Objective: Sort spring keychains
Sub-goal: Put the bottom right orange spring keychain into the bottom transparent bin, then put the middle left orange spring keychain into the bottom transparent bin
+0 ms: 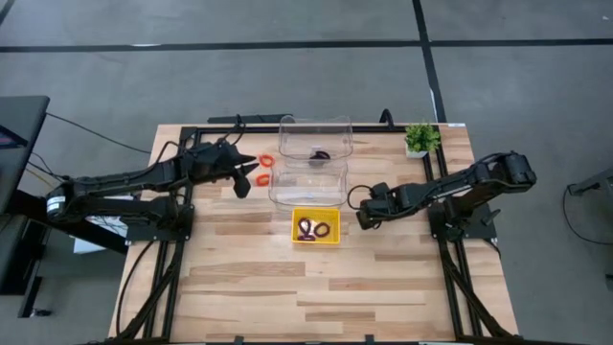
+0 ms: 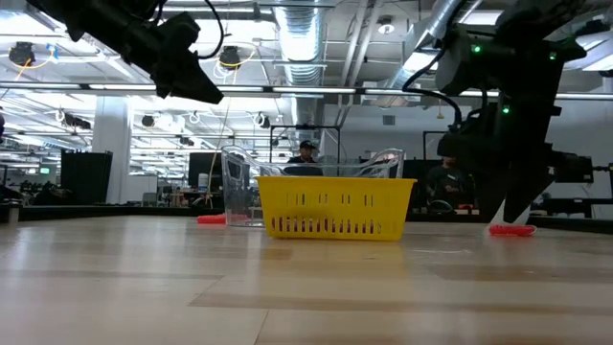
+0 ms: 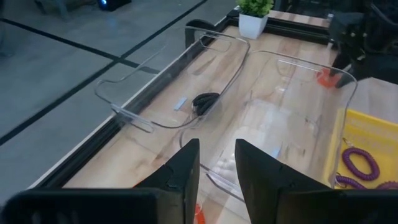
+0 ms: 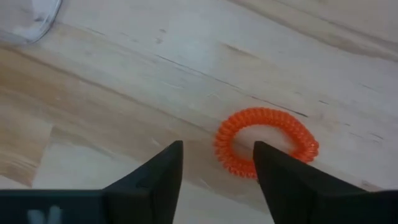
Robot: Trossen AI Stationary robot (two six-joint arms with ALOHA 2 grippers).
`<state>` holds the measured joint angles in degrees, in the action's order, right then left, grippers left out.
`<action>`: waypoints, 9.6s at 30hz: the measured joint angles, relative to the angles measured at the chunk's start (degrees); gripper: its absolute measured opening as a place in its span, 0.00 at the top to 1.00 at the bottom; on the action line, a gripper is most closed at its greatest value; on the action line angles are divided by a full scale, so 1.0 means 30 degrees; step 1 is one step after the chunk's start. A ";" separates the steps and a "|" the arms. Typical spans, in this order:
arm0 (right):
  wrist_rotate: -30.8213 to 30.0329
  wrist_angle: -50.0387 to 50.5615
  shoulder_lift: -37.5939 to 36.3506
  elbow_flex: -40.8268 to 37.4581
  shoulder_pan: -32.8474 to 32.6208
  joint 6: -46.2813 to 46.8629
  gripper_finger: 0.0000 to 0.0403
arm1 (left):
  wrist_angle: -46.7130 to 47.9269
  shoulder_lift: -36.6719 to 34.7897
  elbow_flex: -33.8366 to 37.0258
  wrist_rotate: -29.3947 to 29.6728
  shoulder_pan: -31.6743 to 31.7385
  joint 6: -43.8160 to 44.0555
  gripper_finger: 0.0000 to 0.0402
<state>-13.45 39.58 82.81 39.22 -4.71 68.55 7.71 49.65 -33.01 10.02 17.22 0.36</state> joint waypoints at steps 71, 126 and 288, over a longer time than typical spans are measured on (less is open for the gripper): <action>0.0007 0.2648 0.1902 0.3048 -0.0437 -0.0695 0.97 | -0.0219 0.0007 0.0015 -0.0445 0.0317 -0.0702 0.75; -0.1207 -0.8690 -0.0568 0.6747 0.3045 -1.4010 0.97 | -0.0963 0.1242 0.0015 -0.0799 0.0287 0.0031 0.75; 0.0917 -0.9203 -0.2215 0.6994 0.2937 -1.5839 0.74 | 0.1121 0.8077 0.1304 -0.3708 0.4047 0.3642 0.82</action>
<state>-10.70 11.97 76.16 60.20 4.10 21.04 11.08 73.88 -29.10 -1.10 29.36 11.29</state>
